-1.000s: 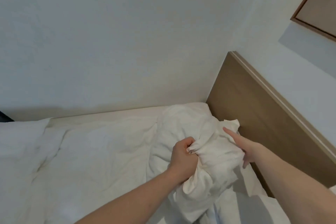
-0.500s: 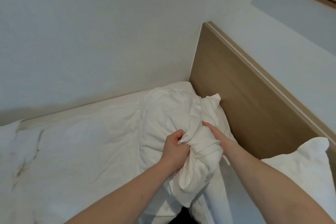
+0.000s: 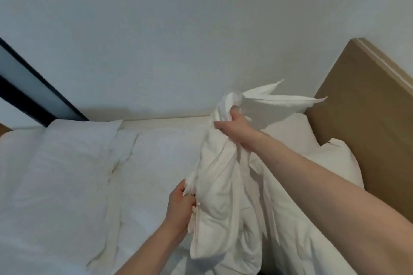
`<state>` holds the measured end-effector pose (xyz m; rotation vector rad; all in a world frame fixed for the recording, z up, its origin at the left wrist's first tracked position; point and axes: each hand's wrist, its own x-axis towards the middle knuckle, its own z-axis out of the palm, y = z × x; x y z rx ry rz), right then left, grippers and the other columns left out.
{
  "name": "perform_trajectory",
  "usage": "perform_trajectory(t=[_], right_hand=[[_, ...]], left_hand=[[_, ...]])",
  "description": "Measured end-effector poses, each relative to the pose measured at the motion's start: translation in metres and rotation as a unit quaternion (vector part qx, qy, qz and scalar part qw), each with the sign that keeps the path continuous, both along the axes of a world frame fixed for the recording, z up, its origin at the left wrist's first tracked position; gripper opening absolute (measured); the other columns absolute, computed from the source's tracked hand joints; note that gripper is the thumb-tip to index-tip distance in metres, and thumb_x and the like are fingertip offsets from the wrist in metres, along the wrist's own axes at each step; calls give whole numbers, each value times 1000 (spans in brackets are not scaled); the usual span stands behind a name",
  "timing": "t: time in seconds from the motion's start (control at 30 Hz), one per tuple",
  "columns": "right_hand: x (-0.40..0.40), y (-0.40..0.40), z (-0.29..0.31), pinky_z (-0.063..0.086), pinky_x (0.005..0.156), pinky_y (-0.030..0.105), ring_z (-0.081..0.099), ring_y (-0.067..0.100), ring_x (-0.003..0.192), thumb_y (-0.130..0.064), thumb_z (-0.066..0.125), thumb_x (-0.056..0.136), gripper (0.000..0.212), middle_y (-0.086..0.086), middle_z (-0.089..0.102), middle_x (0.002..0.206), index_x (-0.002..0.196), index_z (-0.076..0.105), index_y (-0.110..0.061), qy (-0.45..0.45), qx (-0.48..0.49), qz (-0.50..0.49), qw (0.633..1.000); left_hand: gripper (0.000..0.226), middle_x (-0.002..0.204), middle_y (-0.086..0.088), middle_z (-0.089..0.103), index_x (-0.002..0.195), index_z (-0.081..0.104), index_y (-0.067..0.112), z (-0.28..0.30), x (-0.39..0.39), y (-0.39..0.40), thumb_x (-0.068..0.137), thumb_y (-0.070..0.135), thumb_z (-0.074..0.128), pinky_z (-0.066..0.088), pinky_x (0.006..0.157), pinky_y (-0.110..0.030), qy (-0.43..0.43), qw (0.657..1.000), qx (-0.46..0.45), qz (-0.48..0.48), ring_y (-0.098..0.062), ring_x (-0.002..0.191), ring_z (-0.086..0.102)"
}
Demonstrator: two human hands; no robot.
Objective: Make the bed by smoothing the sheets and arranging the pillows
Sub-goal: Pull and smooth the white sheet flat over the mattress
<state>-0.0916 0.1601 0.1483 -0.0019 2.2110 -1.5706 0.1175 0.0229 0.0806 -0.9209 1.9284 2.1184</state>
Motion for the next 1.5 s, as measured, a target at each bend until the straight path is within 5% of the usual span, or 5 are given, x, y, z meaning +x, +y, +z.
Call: perform_trajectory(t=[0.3, 0.63, 0.97, 1.2, 1.5], right_hand=[[98, -92, -132, 21, 123, 33, 23, 22, 154, -53, 63, 93, 89, 8, 20, 167, 162, 21, -15, -60, 247, 292, 922], [196, -70, -219, 39, 110, 46, 36, 33, 139, -63, 75, 71, 115, 4, 26, 159, 160, 13, -27, -10, 437, 376, 817], [219, -25, -260, 41, 99, 51, 45, 37, 125, -47, 82, 72, 110, 6, 28, 152, 155, 11, -30, -23, 520, 203, 829], [265, -33, -223, 48, 97, 38, 54, 15, 116, -36, 78, 79, 54, -11, 49, 129, 128, 56, -31, 247, 190, 329, 891], [260, -71, -263, 48, 86, 44, 58, 32, 101, -39, 78, 75, 53, 6, 60, 117, 120, 58, -20, 166, 407, 191, 878]], left_hand=[[15, 124, -13, 65, 111, 59, 15, -118, 93, -156, 99, 12, 52, 45, 86, -28, -280, 941, -164, -94, -22, 102, 59], [150, 161, -8, 27, 160, 4, 11, -178, 104, -175, 50, 63, 91, 37, 116, -37, -351, 924, -112, -98, -27, 144, 38], [11, 81, -1, 61, 86, 64, 9, -172, 101, -164, 90, 17, 58, 47, 72, -26, -280, 957, -58, -56, -17, 78, 59], [27, 117, -12, 61, 110, 63, -1, -157, 103, -211, 104, 14, 42, 48, 92, -39, -338, 940, -17, 53, -24, 99, 54], [62, 60, -7, 64, 54, 71, 9, -99, 79, -179, 94, -9, 28, 53, 52, -26, -272, 939, 202, -60, -19, 52, 66]])
